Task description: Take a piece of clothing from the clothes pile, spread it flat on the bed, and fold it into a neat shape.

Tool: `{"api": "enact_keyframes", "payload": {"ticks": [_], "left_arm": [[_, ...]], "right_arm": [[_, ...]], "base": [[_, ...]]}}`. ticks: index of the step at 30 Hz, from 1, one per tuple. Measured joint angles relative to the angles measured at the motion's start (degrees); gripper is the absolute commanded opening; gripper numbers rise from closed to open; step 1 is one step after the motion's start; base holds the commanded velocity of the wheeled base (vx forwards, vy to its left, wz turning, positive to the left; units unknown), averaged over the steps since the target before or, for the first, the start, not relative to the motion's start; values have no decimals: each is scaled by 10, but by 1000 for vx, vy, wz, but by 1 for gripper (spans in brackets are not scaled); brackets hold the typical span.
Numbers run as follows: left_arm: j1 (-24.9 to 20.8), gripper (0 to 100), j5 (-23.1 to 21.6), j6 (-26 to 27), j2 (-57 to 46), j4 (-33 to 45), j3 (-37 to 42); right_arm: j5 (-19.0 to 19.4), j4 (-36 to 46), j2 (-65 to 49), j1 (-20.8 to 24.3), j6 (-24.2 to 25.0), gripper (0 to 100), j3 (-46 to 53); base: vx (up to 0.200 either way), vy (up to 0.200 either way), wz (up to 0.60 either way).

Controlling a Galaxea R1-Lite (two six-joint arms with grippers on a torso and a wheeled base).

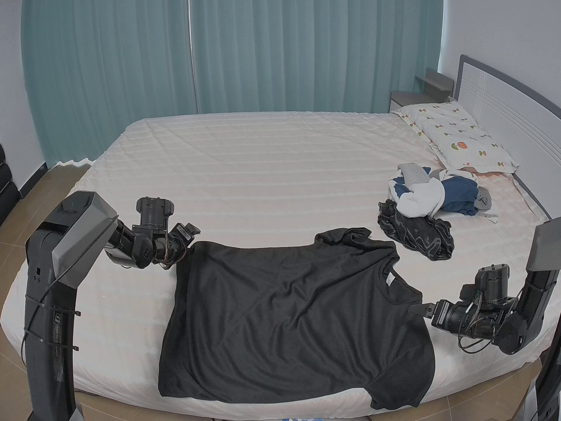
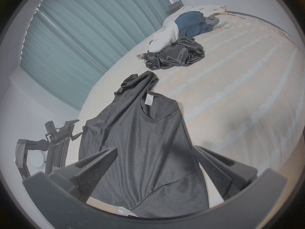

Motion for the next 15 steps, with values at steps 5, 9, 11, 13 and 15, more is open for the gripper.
{"api": "enact_keyframes", "payload": {"ticks": [5,9,11,13,15], "left_arm": [[6,100,2,3,10,0,-15],[12,100,2,4,19,0,-28],[16,100,2,6,23,0,-33],[19,100,2,17,29,0,-37],[20,100,2,25,34,0,-39]], "right_arm": [[0,0,0,0,0,100,0],[0,0,2,0,-1,100,0],[0,0,4,0,-1,100,0],[0,-5,6,0,-1,100,-1],[0,-18,8,0,-1,100,-1]], "base": [[0,0,0],[0,0,0],[0,0,0],[0,0,0],[0,0,0]]}}
